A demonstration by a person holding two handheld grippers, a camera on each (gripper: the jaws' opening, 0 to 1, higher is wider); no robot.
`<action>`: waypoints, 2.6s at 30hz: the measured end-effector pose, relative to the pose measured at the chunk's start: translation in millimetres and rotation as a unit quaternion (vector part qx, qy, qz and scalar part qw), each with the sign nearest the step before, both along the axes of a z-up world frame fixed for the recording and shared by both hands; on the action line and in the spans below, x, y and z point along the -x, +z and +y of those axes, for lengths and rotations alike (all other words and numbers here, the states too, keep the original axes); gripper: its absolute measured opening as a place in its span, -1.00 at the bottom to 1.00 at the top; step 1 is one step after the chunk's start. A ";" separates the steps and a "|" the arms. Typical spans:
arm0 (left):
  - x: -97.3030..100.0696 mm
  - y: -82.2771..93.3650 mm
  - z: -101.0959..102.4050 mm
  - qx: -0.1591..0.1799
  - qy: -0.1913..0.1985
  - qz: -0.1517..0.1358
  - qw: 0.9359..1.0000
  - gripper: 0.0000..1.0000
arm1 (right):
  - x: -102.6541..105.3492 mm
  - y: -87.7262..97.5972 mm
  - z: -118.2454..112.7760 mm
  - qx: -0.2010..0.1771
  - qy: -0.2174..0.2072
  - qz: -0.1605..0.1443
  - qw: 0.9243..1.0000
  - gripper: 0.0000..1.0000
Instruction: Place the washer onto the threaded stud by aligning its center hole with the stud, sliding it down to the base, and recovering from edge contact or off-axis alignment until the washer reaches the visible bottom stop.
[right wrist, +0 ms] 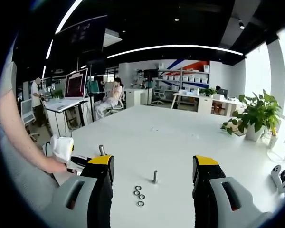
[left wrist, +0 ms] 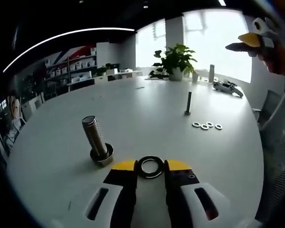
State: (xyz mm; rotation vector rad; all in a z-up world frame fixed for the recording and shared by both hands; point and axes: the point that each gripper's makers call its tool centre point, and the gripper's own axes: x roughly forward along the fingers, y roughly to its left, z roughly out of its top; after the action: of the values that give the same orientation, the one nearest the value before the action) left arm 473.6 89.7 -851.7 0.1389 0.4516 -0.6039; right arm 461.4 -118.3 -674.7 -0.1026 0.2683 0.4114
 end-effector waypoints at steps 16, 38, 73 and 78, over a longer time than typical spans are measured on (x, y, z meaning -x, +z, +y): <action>0.0 0.1 3.5 0.006 0.007 0.009 1.000 -0.47 | 0.2 1.5 0.2 -0.001 0.000 -0.002 1.000 0.39; 5.3 -0.6 4.7 0.000 -0.002 0.013 1.000 -0.53 | 0.5 1.4 0.6 -0.002 0.001 -0.001 1.000 0.39; 1.2 2.1 -2.7 -0.004 -0.008 0.008 1.000 -0.73 | 0.3 2.1 0.7 -0.004 -0.002 -0.002 1.000 0.39; 0.8 4.7 -2.1 -0.002 -0.006 0.008 1.000 -0.69 | 0.9 1.7 2.1 -0.002 0.000 -0.001 1.000 0.39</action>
State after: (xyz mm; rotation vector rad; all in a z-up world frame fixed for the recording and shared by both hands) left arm 472.8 87.6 -847.0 0.1402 0.4672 -0.6155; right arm 460.5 -116.2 -673.0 -0.0985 0.2651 0.4125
